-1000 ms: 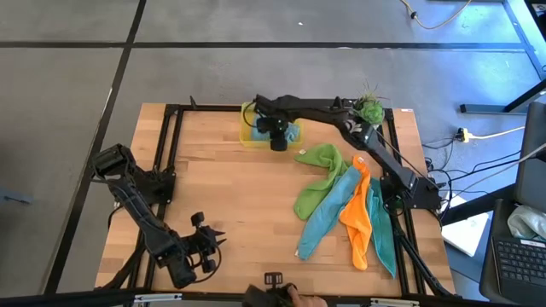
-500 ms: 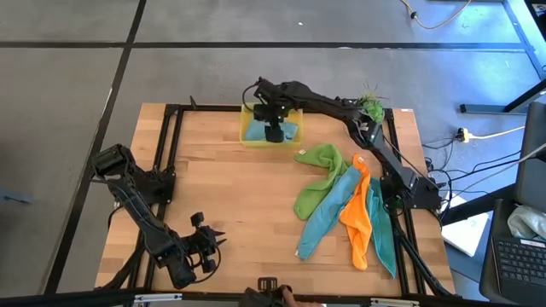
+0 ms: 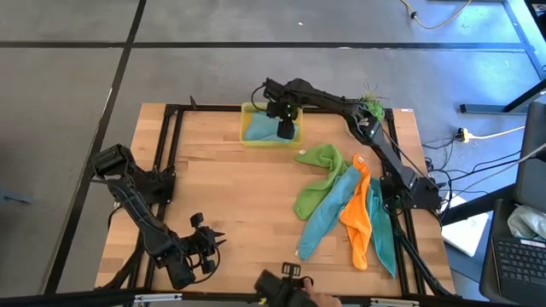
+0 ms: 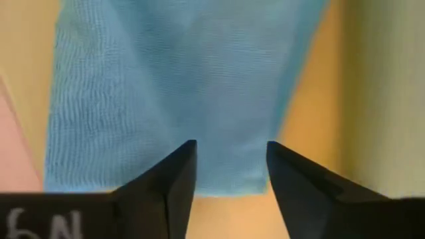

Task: Fold microfiber towels
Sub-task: Put the blue folded cloth into the yellow bin

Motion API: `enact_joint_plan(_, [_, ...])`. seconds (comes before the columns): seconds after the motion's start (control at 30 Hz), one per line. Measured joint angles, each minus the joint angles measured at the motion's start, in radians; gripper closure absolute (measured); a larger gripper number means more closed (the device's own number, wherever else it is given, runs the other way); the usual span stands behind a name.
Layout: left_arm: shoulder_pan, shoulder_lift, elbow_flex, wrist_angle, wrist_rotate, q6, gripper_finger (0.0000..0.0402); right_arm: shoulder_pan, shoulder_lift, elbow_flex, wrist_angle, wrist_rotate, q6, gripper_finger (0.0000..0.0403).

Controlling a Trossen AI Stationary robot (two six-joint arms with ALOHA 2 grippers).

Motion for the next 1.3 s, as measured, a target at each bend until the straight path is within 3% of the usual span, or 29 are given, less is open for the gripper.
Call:
enact_joint_plan(0.17, [0.0, 0.0, 0.0, 0.0, -0.014, 0.0, 0.0324, -0.026, 0.001, -0.09, 0.071, -0.126, 0.013, 0.0261])
enact_joint_plan(0.47, [0.0, 0.0, 0.0, -0.026, -0.023, 0.0, 0.0324, -0.027, -0.001, -0.173, 0.144, -0.155, -0.01, 0.031])
enact_joint_plan(0.77, [0.0, 0.0, 0.0, -0.036, -0.032, 0.001, 0.0324, -0.012, -0.002, -0.133, 0.142, 0.182, -0.015, 0.0341])
enact_joint_plan(0.87, [0.0, 0.0, 0.0, -0.039, -0.035, 0.001, 0.0324, -0.005, -0.002, -0.123, 0.13, 0.219, -0.016, 0.0354])
enact_joint_plan(1.07, [0.0, 0.0, 0.0, -0.042, -0.036, 0.001, 0.0324, -0.004, -0.002, 0.018, -0.008, 0.016, 0.012, 0.038])
enact_joint_plan(1.23, [0.0, 0.0, 0.0, -0.044, -0.037, 0.0, 0.0324, -0.014, -0.006, 0.101, -0.036, -0.281, 0.118, 0.0398])
enact_joint_plan(1.3, [0.0, 0.0, 0.0, -0.044, -0.037, 0.0, 0.0324, -0.015, -0.006, 0.09, -0.036, -0.343, 0.159, 0.0397])
